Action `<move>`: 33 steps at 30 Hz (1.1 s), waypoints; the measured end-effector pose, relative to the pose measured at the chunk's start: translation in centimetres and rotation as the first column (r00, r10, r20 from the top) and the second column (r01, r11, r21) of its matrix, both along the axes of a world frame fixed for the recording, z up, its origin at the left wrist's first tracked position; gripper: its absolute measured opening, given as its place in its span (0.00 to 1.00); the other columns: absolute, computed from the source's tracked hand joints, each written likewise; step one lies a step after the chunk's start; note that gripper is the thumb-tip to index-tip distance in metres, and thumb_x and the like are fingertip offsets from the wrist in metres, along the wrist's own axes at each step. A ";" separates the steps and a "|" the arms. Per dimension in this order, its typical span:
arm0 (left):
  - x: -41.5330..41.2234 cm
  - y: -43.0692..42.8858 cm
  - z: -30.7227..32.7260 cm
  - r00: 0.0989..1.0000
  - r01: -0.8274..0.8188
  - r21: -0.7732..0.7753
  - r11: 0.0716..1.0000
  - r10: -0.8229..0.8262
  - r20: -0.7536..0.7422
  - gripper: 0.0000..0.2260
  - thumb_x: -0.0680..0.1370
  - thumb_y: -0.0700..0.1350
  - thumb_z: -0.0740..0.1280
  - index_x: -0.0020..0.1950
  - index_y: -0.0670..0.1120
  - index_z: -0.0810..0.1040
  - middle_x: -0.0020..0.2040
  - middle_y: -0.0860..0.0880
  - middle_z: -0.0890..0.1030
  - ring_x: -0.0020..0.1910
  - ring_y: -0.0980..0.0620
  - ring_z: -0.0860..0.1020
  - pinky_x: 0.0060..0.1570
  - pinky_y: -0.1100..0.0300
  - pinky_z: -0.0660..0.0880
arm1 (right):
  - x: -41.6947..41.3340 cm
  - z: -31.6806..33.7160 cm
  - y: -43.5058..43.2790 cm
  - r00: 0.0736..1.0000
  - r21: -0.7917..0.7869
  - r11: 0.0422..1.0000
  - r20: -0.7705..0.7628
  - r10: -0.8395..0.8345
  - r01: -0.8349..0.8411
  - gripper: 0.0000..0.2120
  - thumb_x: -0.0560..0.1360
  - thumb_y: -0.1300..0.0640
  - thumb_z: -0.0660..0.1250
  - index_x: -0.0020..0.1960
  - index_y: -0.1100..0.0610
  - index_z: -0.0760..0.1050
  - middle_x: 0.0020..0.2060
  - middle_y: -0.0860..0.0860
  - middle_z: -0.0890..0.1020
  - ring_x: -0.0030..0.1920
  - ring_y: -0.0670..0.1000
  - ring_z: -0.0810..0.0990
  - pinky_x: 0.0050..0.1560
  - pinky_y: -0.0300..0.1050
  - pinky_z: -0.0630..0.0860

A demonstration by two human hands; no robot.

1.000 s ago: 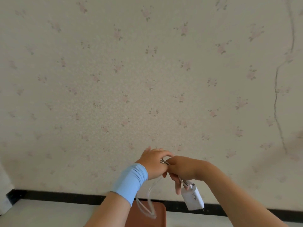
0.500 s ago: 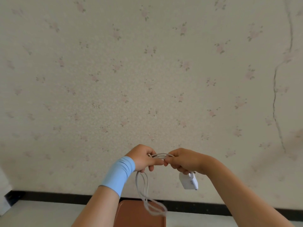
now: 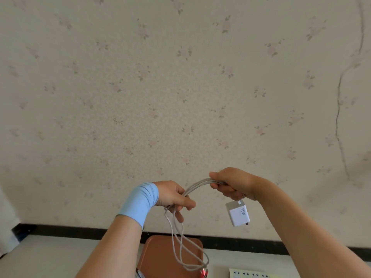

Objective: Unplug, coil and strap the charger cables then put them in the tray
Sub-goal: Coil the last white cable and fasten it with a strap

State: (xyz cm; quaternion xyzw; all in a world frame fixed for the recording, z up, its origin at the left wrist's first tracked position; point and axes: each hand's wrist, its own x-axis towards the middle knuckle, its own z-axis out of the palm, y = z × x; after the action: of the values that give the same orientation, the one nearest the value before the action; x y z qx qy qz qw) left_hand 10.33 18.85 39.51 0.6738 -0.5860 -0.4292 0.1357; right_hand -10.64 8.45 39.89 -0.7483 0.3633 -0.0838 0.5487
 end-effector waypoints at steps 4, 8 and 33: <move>1.0 0.0 0.0 0.997 0.000 0.015 1.000 0.001 -0.075 0.06 0.81 0.46 0.66 0.48 0.45 0.78 0.39 0.48 0.84 0.42 0.52 0.84 0.53 0.61 0.76 | -0.2 -0.6 -0.7 0.991 0.046 0.992 0.055 -0.121 0.119 0.17 0.85 0.51 0.55 0.40 0.55 0.71 0.26 0.47 0.62 0.24 0.46 0.55 0.26 0.40 0.53; 1.3 -0.8 -0.2 0.943 -0.270 -0.146 0.952 0.231 -0.238 0.13 0.83 0.47 0.62 0.43 0.43 0.78 0.36 0.47 0.80 0.31 0.52 0.79 0.43 0.59 0.78 | -0.1 -1.0 -1.2 0.949 0.045 0.961 0.147 -0.278 0.274 0.16 0.84 0.51 0.56 0.40 0.55 0.70 0.25 0.47 0.61 0.24 0.47 0.55 0.27 0.42 0.52; -2.6 -1.5 0.6 0.476 -0.785 -0.322 0.530 0.181 -0.861 0.13 0.82 0.49 0.63 0.41 0.44 0.77 0.30 0.49 0.67 0.24 0.54 0.65 0.24 0.62 0.66 | 3.2 0.5 5.1 0.960 -0.046 0.964 -0.115 0.256 -0.262 0.16 0.77 0.43 0.69 0.42 0.56 0.79 0.32 0.46 0.82 0.27 0.45 0.66 0.31 0.38 0.66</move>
State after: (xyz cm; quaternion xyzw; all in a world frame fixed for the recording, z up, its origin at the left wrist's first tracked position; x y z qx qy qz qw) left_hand 7.69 17.39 40.09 0.4799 -0.3482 -0.3460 0.7271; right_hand -7.42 13.58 40.34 -0.8092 0.2887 0.0183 0.5114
